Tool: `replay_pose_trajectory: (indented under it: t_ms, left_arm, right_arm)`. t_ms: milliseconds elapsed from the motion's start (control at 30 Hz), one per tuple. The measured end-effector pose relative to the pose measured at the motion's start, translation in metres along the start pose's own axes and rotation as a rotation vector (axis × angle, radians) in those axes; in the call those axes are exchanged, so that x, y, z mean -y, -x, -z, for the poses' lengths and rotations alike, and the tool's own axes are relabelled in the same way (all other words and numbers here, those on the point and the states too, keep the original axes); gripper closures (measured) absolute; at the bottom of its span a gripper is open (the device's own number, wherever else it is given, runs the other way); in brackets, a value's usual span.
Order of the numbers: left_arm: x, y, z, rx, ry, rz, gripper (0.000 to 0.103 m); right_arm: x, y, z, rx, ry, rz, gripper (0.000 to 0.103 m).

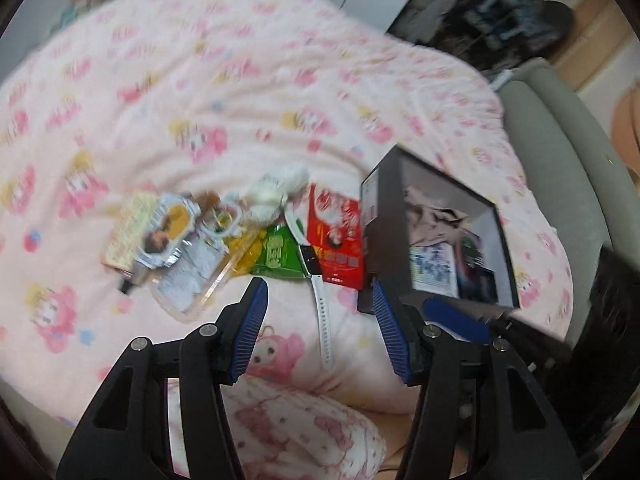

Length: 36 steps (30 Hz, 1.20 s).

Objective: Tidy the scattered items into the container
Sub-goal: 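Move the right gripper back toward the white watch and red box, then grasp the white smartwatch by its strap with the right gripper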

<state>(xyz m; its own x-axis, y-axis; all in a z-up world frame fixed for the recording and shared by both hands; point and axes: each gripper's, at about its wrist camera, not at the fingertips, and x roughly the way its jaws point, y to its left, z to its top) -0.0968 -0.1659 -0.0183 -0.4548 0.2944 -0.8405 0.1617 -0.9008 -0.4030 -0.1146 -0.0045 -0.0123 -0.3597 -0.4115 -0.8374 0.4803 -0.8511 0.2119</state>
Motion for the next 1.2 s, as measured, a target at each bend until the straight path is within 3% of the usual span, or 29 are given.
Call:
replay_pose_trajectory:
  t_ms: [233,467,500,533,600,700,800,933,1033,1067,1133,1200]
  left_arm:
    - [-0.012,-0.091,0.001,-0.14,0.101,-0.012,0.048]
    - [-0.009,-0.122,0.007,-0.162,0.11,0.003,0.051]
    - [-0.008,-0.124,0.008,-0.158,0.109,-0.008,0.053]
    - [-0.006,-0.123,0.009,-0.152,0.104,-0.01,0.053]
    - [-0.002,-0.118,0.01,-0.127,0.082,0.001,0.054]
    - [-0.002,-0.117,0.011,-0.12,0.078,-0.029,0.054]
    - [-0.002,-0.129,0.013,-0.18,0.081,-0.09,0.054]
    - [0.009,-0.148,0.02,-0.266,0.04,-0.077,0.054]
    - [0.014,-0.161,0.026,-0.333,0.033,-0.011,0.055]
    - [0.015,-0.16,0.027,-0.338,0.028,0.028,0.061]
    - [0.019,-0.152,0.027,-0.318,0.008,0.114,0.062]
    - [0.022,-0.143,0.027,-0.294,-0.005,0.179,0.063]
  right_arm:
    - [0.041,-0.092,0.016,-0.201,-0.031,-0.013,0.073]
    - [0.062,-0.14,0.029,-0.279,-0.102,-0.101,0.073]
    - [0.063,-0.141,0.032,-0.27,-0.106,-0.117,0.076]
    - [0.064,-0.139,0.035,-0.257,-0.108,-0.13,0.091]
    - [0.067,-0.126,0.04,-0.237,-0.126,-0.209,0.098]
    - [0.068,-0.103,0.04,-0.189,-0.116,-0.25,0.1]
    - [0.066,-0.078,0.04,-0.139,-0.071,-0.175,0.1]
    - [0.074,-0.068,0.049,-0.128,-0.068,-0.1,0.099]
    - [0.092,-0.066,0.058,-0.135,-0.115,-0.111,0.091]
    - [0.097,-0.066,0.062,-0.143,-0.129,-0.112,0.087]
    - [0.106,-0.066,0.069,-0.153,-0.147,-0.099,0.072]
    - [0.114,-0.062,0.075,-0.148,-0.158,-0.085,0.071]
